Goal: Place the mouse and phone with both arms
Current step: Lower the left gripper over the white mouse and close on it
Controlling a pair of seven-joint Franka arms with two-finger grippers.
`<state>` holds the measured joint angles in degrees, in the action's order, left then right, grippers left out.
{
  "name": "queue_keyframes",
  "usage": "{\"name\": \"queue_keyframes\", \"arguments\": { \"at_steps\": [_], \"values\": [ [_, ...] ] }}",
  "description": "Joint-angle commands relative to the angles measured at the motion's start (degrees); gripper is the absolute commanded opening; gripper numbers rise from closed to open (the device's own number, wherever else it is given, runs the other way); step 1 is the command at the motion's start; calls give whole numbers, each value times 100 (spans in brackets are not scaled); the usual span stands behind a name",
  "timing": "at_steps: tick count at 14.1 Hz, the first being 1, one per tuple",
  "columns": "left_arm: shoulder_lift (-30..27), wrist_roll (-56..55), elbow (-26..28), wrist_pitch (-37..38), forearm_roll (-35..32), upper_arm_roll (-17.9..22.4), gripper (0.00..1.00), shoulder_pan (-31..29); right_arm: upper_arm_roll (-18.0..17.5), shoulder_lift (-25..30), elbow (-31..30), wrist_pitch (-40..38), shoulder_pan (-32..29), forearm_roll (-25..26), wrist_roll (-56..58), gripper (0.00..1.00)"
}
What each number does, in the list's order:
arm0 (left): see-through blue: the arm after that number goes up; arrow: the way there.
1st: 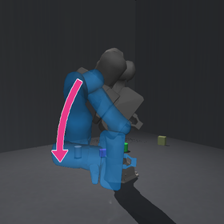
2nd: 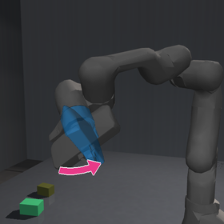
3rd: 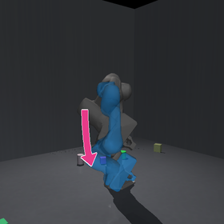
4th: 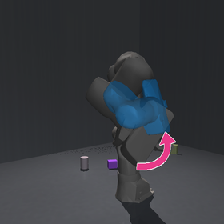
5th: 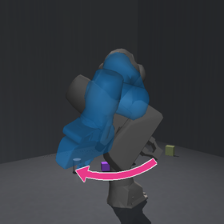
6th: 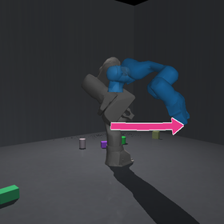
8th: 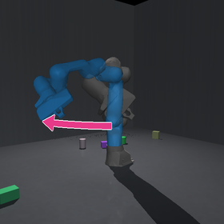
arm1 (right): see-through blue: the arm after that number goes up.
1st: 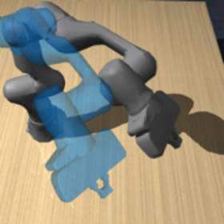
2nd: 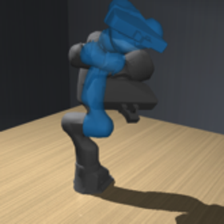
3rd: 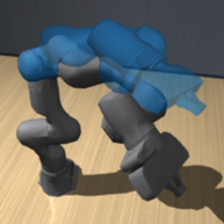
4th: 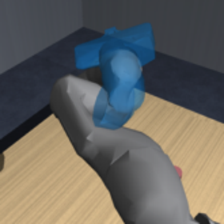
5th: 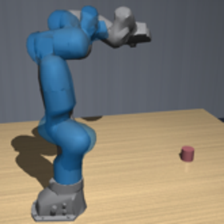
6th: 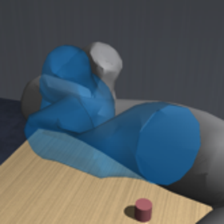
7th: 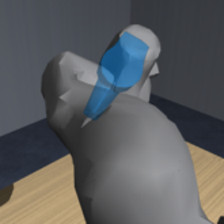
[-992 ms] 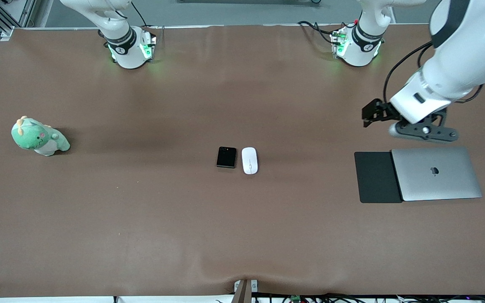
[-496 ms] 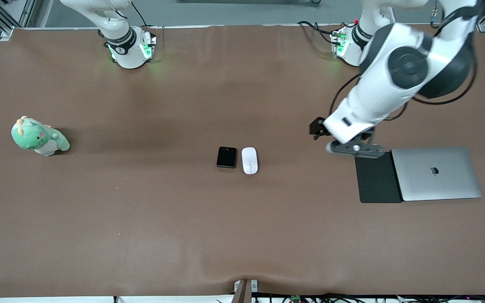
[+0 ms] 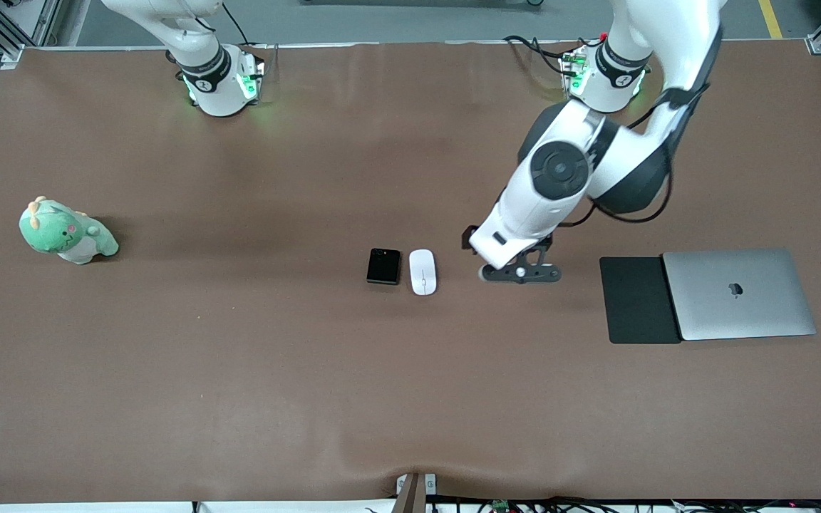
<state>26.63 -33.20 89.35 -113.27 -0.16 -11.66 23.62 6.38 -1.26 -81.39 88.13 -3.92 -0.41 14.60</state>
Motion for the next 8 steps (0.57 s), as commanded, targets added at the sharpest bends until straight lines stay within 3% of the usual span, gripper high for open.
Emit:
{"name": "queue_keyframes", "arguments": {
  "at_steps": [1,4,8],
  "values": [
    [788,-449,-663,-317,-160,58,100,282,-76,38,53,-94,-118,-21,25,100],
    [1378,-494,-1033,-581,-265,94,100,564,-76,38,53,-94,-118,-21,34,100],
    [1792,-687,-1087,-1144,-274,103,100,732,-85,38,53,-94,-109,-21,25,100]
  ]
}}
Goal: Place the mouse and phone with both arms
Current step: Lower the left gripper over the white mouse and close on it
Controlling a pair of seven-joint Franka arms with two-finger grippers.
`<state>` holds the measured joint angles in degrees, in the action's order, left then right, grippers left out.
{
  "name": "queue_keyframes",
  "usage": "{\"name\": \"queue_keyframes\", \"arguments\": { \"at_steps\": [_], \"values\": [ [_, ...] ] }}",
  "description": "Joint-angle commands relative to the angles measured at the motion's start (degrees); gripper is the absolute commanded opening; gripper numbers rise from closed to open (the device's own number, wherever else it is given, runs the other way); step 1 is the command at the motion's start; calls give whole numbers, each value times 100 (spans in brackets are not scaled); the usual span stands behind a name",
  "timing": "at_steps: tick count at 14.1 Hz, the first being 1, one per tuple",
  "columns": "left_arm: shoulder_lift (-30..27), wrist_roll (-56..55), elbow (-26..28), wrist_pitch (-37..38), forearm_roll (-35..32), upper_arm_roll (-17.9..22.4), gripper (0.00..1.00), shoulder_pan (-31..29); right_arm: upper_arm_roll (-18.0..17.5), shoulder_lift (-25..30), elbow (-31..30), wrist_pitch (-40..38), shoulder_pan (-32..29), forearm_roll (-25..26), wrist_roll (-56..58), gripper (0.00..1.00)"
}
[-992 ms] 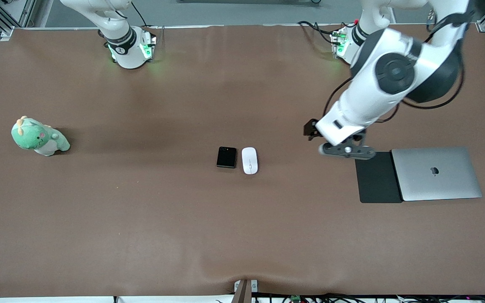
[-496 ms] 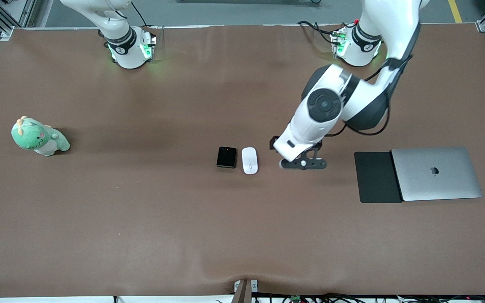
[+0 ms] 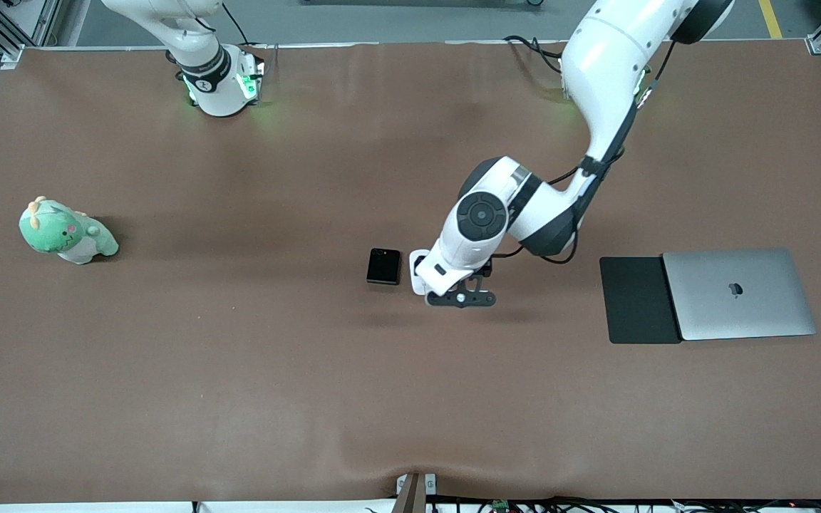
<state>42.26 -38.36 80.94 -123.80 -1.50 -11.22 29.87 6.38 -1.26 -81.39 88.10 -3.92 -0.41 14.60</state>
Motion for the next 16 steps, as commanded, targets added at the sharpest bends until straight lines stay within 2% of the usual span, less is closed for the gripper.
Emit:
{"name": "queue_keyframes", "arguments": {
  "at_steps": [1,6,16],
  "values": [
    [326,-163,-245,-178,-140,76,100,177,-84,38,53,-91,-109,-21,34,100],
    [880,-435,-544,-469,-122,787,100,914,-84,38,53,-91,-100,-21,25,100],
    [1065,-558,-527,-821,-70,779,100,1029,-84,29,53,-82,-118,-38,25,100]
  ]
}}
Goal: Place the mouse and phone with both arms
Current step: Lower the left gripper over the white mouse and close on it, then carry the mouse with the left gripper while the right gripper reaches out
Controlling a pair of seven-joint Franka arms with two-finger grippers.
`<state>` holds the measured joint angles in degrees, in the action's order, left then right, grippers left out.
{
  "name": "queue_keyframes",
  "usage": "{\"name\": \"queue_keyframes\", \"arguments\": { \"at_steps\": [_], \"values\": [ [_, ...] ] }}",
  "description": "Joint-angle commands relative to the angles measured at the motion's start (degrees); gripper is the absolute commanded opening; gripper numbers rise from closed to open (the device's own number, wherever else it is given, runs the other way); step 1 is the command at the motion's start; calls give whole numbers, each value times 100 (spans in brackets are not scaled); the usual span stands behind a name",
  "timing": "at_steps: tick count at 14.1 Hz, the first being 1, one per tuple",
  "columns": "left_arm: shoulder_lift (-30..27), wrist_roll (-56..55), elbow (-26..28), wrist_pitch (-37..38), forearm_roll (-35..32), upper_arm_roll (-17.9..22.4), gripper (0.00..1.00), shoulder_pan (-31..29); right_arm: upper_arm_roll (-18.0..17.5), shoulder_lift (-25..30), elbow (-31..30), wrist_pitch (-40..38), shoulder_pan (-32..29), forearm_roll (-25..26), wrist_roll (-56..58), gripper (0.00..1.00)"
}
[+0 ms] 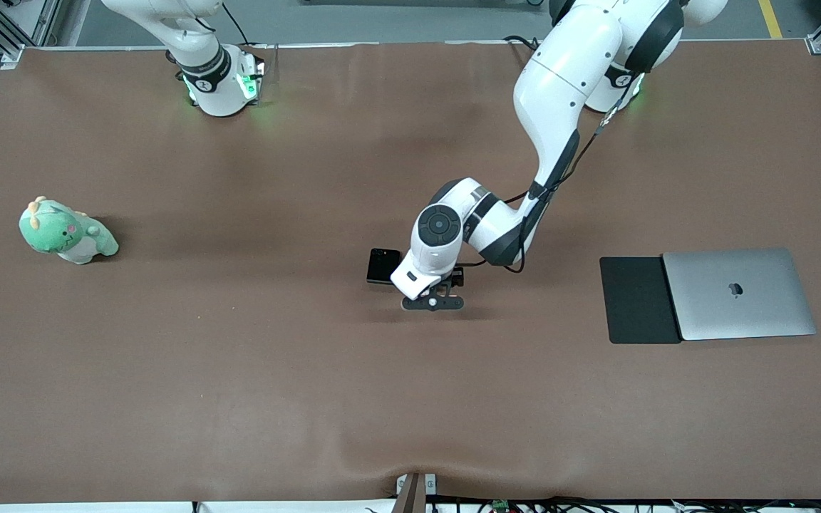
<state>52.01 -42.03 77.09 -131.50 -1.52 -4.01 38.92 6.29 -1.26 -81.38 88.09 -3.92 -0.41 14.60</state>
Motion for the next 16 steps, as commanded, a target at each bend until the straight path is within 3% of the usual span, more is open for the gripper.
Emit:
{"name": "queue_keyframes", "arguments": {
  "at_steps": [1,14,16],
  "values": [
    [90,-217,-142,-51,-60,58,100,221,-75,29,53,-82,-118,-29,25,100],
    [-76,-516,376,28,-121,23,100,274,-57,11,44,-46,-205,-21,34,100],
    [-173,-665,482,133,-130,14,66,283,-57,3,44,-47,-293,-38,34,100]
  ]
}}
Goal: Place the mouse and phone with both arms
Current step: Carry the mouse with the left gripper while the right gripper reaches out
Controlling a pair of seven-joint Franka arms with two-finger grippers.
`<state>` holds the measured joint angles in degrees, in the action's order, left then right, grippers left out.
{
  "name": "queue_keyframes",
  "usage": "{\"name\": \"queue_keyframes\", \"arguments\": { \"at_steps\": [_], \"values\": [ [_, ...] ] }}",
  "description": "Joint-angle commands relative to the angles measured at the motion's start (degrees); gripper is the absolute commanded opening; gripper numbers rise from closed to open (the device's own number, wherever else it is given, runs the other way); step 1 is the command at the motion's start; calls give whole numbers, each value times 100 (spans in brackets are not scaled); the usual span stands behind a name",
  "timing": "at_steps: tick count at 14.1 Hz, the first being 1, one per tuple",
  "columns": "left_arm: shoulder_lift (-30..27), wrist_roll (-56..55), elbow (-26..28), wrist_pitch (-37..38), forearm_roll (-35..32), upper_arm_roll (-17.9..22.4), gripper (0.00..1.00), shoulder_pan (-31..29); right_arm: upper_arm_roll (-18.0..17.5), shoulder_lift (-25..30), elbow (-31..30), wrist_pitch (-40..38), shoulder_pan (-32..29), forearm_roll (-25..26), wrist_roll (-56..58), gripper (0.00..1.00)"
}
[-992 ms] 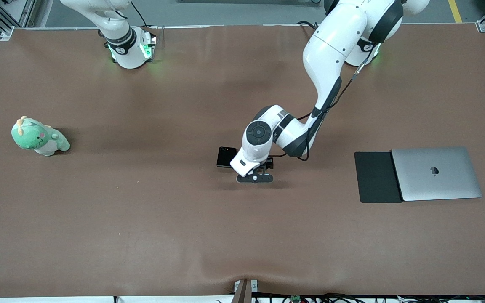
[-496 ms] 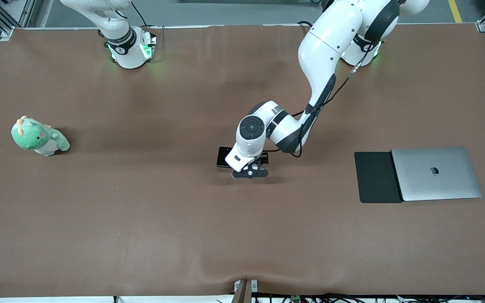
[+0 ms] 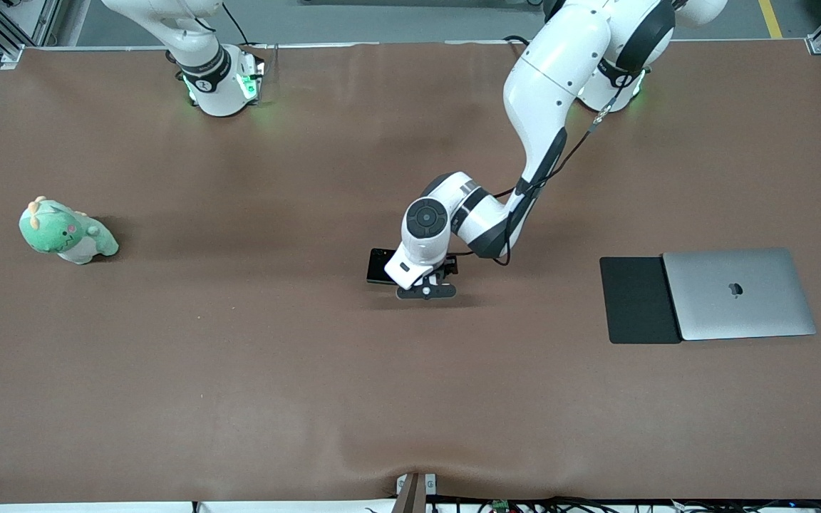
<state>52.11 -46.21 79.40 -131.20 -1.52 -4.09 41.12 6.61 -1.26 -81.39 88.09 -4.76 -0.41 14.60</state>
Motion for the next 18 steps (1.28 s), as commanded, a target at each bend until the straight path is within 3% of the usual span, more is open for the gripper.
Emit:
{"name": "queue_keyframes", "arguments": {
  "at_steps": [1,2,3,6,11,13,18],
  "values": [
    [-192,-248,243,173,-129,22,54,80,-99,3,44,-29,-201,-38,34,100],
    [-210,-231,243,209,-138,22,42,72,-99,3,44,-29,-192,-38,26,100],
    [-245,-222,243,244,-138,22,39,63,-99,3,44,-37,-201,-38,25,100],
    [-385,-205,260,480,-147,31,36,37,-90,-5,44,-20,-289,-47,43,100],
    [-973,-697,348,1641,-156,75,33,-375,-125,-23,44,33,-201,-47,25,100],
    [-1281,-548,558,1633,-156,75,33,-534,-143,-197,35,33,9,-47,25,100],
    [-2563,646,1831,1388,-200,31,35,-1411,-143,-936,-113,260,247,-274,43,100]
  ]
}}
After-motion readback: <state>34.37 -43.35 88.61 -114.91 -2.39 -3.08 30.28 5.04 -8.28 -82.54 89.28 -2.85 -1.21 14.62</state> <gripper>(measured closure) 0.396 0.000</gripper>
